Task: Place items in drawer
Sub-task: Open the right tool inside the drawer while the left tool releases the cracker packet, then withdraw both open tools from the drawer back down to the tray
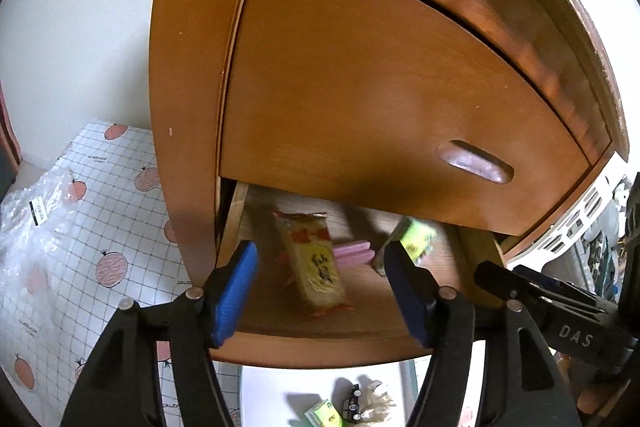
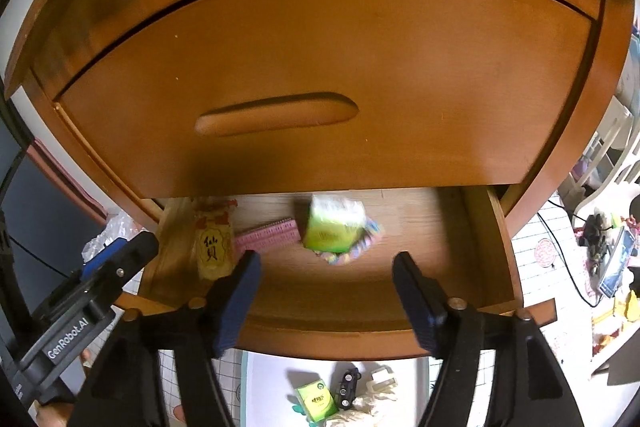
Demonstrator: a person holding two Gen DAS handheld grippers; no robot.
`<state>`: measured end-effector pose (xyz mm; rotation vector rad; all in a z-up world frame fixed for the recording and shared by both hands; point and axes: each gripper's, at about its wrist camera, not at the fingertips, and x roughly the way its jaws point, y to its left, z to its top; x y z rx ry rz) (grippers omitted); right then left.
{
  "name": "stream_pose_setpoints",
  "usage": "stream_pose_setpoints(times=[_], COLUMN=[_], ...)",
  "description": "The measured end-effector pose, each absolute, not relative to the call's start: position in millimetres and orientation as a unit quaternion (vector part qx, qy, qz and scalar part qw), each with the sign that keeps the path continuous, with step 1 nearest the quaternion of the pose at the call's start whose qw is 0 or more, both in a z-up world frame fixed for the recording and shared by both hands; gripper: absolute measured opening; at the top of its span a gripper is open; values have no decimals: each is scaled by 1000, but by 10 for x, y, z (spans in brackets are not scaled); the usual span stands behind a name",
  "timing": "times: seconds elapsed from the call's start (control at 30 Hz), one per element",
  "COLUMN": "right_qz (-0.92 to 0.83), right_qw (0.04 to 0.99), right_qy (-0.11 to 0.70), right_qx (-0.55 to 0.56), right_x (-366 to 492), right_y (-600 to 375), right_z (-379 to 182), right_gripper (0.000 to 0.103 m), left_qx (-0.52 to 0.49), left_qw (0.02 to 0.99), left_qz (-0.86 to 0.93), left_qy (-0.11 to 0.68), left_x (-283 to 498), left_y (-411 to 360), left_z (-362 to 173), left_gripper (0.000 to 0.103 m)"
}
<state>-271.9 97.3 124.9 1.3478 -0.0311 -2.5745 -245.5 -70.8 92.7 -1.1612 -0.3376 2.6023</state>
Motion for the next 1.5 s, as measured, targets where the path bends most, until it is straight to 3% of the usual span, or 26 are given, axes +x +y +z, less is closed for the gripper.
stream_pose_setpoints(times=[0.13,0.27,0.3,0.33,0.4,1.03,1.5], right_qz=[-880,-881,-881,-882,-883,-882,-898], right_qw=[115,112,111,110,109,100,130], right_qy=[-10,-11,-12,-12,-14,-21,-23], right_qx=[461,460,460,458,456,460,419], right_x=[-2695,-2676,-2670,-2666,-2665,-2635,-2111], right_y=[982,1004,1010,1022,1042,1129,1252], right_z=[1226,1224,1224,1224,1224,1213,1239], right_gripper=[88,100,102,103,103,103,103], left_qx=[-397,-392,-389,-386,-372,-363,-352], left_qw=[117,112,108,106,100,65,75], left_qz=[903,906,908,910,916,920,917], left_qy=[-114,-116,-114,-112,-109,-129,-173], left_x=[-2465,-2430,-2420,-2404,-2367,-2393,-1819], left_y=[-708,-746,-752,-756,-763,-774,-954], left_z=[909,907,910,913,927,909,845], left_gripper=[78,79,82,92,99,100,100])
